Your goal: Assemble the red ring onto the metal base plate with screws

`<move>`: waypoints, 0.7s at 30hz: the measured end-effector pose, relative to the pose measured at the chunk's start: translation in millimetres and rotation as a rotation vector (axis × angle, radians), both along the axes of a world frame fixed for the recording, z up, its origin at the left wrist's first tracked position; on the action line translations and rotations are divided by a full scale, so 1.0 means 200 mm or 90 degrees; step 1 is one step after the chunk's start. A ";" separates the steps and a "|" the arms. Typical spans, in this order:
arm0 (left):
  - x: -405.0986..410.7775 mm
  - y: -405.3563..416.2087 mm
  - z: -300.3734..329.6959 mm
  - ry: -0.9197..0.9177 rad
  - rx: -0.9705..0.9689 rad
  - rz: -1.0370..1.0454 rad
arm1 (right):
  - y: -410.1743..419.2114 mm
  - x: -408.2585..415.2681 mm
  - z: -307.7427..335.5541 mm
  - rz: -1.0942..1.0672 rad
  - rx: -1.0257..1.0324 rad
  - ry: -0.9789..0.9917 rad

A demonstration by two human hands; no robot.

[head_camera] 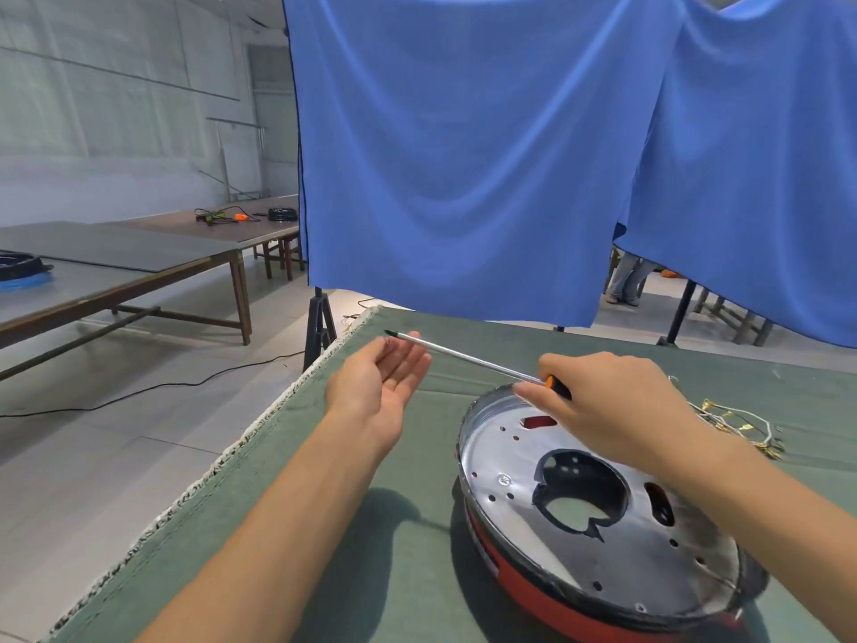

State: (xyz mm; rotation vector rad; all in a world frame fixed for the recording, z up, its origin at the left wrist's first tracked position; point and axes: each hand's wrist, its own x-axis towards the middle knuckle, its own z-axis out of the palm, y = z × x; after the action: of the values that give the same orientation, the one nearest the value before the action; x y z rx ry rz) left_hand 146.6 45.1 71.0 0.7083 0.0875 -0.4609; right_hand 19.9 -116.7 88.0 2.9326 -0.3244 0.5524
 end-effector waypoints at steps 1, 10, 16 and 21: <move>0.00 0.00 0.00 -0.002 -0.003 0.001 | -0.01 -0.01 -0.01 0.006 -0.016 0.002; 0.00 -0.01 -0.02 -0.007 0.006 0.004 | -0.06 -0.03 -0.07 0.048 -0.060 -0.030; -0.02 -0.03 -0.02 -0.083 0.013 0.040 | -0.06 -0.05 -0.04 0.031 -0.049 -0.020; -0.06 -0.07 -0.06 -0.146 0.044 0.071 | -0.06 -0.09 0.00 0.013 0.030 0.033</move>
State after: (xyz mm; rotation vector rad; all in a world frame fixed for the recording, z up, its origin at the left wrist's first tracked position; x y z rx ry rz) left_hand 134.1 31.0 59.4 0.8160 -0.0731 -0.2690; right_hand 2.5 -129.3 89.0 2.9931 -0.3068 0.4758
